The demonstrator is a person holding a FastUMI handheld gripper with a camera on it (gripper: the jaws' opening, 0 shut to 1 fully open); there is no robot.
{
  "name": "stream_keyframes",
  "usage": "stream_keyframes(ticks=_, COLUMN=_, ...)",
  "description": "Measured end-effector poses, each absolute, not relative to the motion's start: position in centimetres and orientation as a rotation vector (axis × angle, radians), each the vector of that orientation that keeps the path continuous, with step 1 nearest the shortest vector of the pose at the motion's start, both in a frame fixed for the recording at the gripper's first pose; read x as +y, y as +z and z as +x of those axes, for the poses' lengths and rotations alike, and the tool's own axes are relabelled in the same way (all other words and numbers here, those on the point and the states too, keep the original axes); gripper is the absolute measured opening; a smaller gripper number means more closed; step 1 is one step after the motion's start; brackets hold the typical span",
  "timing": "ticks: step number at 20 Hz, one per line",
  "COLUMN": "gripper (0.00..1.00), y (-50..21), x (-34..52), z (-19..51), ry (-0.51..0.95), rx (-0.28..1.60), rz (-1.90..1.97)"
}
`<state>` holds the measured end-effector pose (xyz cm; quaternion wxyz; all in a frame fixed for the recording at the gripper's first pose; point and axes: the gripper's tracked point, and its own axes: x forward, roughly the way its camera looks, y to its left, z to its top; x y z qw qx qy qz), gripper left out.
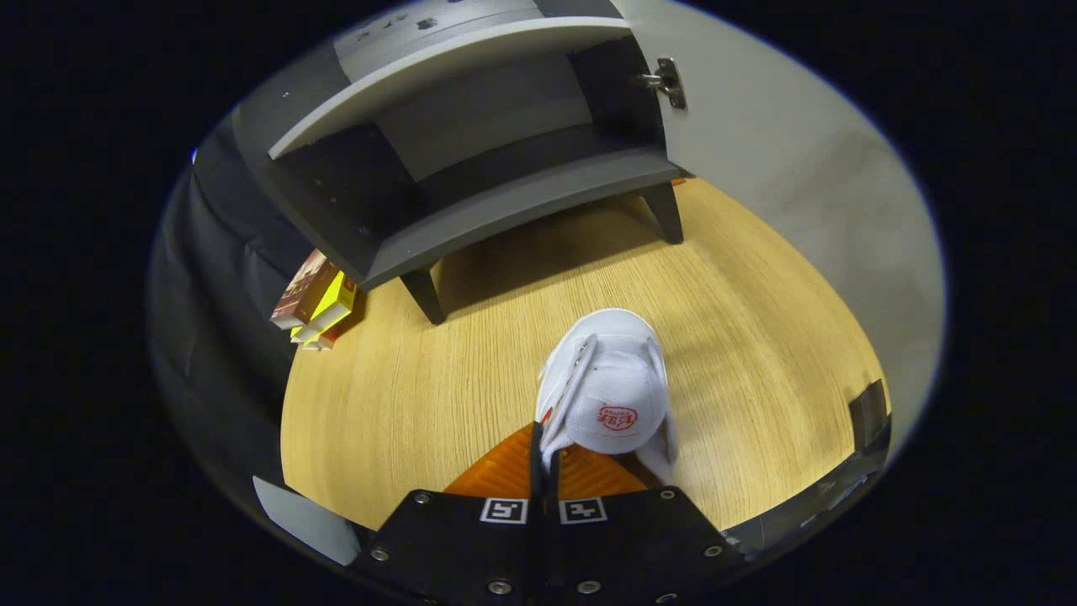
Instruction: Open the shoe cabinet door, grab the shoes and put them into the shoe cabinet, then close the shoe cabinet door.
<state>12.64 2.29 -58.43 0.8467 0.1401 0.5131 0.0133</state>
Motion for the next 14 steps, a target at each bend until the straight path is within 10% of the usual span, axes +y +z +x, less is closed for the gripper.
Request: stream_keyframes(ticks=14, gripper=0.00, y=-33.7, x=3.3, z=22.6, ry=0.073, rx=0.660, rz=0.248)
